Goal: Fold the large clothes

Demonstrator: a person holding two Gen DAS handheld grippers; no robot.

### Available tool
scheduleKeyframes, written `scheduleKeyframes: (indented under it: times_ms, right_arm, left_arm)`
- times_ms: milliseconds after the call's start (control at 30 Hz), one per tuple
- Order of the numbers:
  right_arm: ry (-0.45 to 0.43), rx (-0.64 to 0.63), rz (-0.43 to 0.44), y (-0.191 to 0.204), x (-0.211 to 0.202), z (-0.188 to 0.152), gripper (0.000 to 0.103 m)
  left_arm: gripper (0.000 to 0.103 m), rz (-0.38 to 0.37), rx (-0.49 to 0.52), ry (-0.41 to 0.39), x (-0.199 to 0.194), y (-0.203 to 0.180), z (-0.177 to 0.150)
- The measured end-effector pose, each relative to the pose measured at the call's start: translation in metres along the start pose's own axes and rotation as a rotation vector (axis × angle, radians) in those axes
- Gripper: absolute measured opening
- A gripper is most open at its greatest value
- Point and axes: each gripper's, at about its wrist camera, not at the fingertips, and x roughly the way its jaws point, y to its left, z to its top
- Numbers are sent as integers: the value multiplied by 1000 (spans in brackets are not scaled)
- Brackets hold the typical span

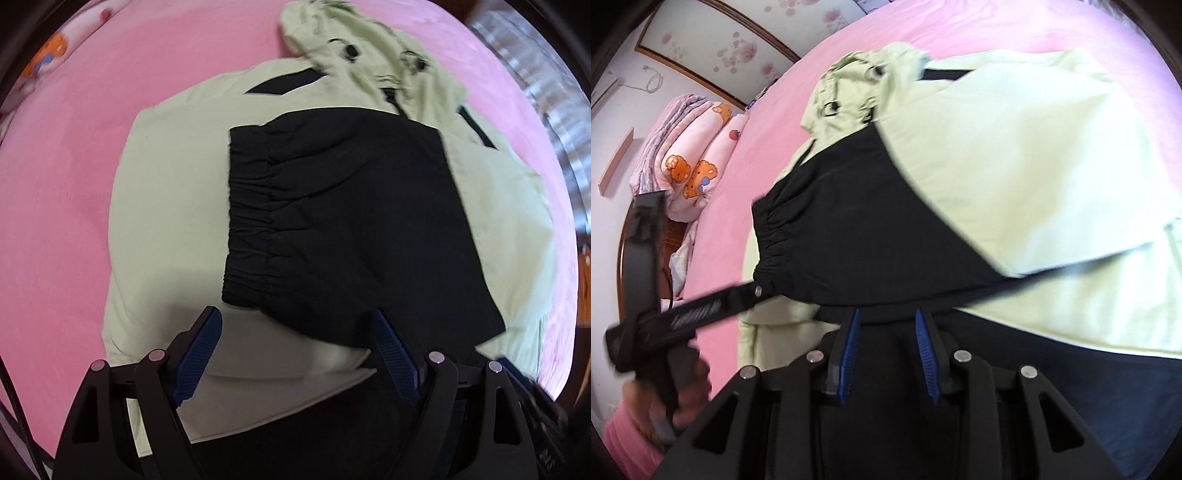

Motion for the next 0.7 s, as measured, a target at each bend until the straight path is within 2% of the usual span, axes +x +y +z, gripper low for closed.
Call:
scheduleKeyframes:
  times_ms: [233, 367, 433, 500, 567, 700]
  right_arm:
    - [-4, 20, -68, -52, -34, -3, 31]
    - [-44, 38, -130, -74, -48, -3, 31]
    - [-69, 45, -172, -87, -54, -2, 31]
    - [-90, 46, -214, -97, -59, 0, 31]
    - [-103, 33, -273, -106, -61, 3, 31]
    - [-103, 5, -357, -124, -60, 11, 32]
  left_arm:
    - [82, -73, -334, -16, 17, 31, -2]
    - [81, -112, -460, -44, 22, 41, -1]
    - [77, -121, -516, -56, 24, 42, -3]
    - [67, -116, -550, -54, 26, 43, -4]
    - [47, -117, -569, -44, 27, 39, -4]
    - [18, -163, -618, -37, 27, 34, -2]
